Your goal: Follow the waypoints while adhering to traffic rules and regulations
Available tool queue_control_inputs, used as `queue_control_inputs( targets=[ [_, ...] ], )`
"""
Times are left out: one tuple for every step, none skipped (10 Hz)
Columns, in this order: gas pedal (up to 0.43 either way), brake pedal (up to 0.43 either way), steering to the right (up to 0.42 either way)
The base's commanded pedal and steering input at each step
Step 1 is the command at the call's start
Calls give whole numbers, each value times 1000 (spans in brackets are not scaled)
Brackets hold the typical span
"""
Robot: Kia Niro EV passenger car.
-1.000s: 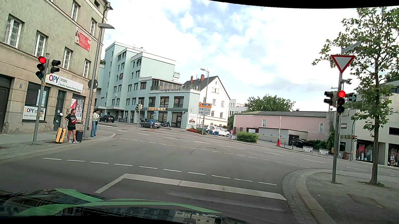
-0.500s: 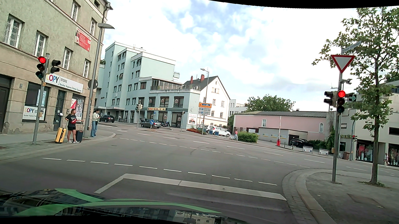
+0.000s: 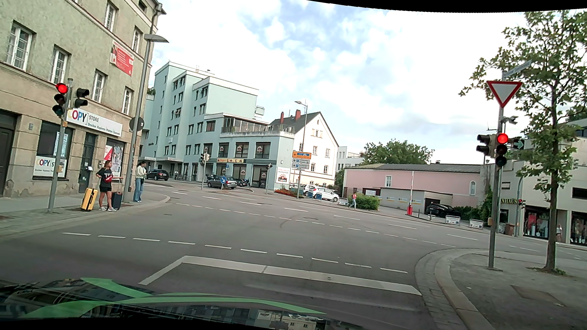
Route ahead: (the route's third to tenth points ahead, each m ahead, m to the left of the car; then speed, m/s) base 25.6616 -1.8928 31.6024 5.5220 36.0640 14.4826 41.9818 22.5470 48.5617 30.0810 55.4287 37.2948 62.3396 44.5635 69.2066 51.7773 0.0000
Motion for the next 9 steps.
queue_control_inputs(
  targets=[
    [0,476,7],
    [0,470,7],
    [0,476,7],
    [0,470,7],
    [0,470,7],
    [0,470,6],
    [0,470,7],
    [0,470,7],
    [0,470,6]
  ],
)
